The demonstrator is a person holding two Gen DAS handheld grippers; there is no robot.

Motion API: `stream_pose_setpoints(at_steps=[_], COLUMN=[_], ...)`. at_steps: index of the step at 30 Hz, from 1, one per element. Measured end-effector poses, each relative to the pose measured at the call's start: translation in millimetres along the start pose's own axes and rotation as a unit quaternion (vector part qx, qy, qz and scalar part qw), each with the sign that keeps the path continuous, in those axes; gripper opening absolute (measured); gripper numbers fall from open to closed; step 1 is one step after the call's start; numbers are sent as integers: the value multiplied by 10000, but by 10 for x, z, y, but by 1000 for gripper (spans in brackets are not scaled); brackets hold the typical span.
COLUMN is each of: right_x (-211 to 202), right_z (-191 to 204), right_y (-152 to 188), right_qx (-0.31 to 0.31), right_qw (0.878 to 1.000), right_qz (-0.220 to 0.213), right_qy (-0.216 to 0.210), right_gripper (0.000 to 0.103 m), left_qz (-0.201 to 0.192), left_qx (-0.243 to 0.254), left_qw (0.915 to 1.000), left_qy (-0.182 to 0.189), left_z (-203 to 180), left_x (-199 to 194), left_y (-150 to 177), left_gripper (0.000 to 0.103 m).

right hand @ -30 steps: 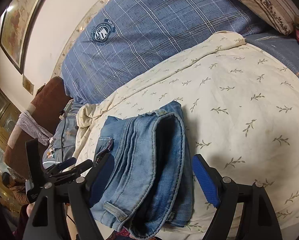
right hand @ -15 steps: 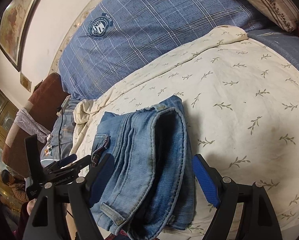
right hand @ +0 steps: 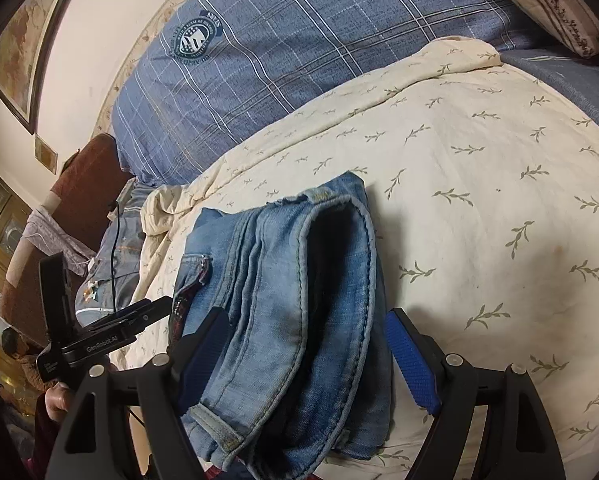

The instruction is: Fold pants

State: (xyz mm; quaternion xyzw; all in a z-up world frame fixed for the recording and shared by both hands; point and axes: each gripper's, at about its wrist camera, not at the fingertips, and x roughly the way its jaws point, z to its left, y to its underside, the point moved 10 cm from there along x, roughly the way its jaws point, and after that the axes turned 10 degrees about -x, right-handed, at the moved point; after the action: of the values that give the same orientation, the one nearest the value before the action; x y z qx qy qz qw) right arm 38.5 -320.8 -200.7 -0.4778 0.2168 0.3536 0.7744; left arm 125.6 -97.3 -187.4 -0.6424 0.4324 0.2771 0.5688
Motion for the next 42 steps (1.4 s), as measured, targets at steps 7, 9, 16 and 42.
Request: stream_pose_setpoints(at_steps=[7,9,16,42], right_x=[169,212,291,225], right_z=[-84,-84,-74,119], right_y=[138,160,159,67], right_qx=[139,160,444,14], right_qw=[9988,9983,9968,9985], right_qz=[471,552,587,261], right_qy=[39,2,-305,-483], right_gripper=[83,83,83,37], left_qz=[298,384,560,444], left_qx=[-124,-142,-68,171], left_qw=[9963,9936,9851,9796], left_qy=[802,1055,1627,1954], left_z=[-104,-137,-295,-534], left_x=[74,100,154,163], left_y=[67,85,113,36], left_gripper=[90,90,90,44])
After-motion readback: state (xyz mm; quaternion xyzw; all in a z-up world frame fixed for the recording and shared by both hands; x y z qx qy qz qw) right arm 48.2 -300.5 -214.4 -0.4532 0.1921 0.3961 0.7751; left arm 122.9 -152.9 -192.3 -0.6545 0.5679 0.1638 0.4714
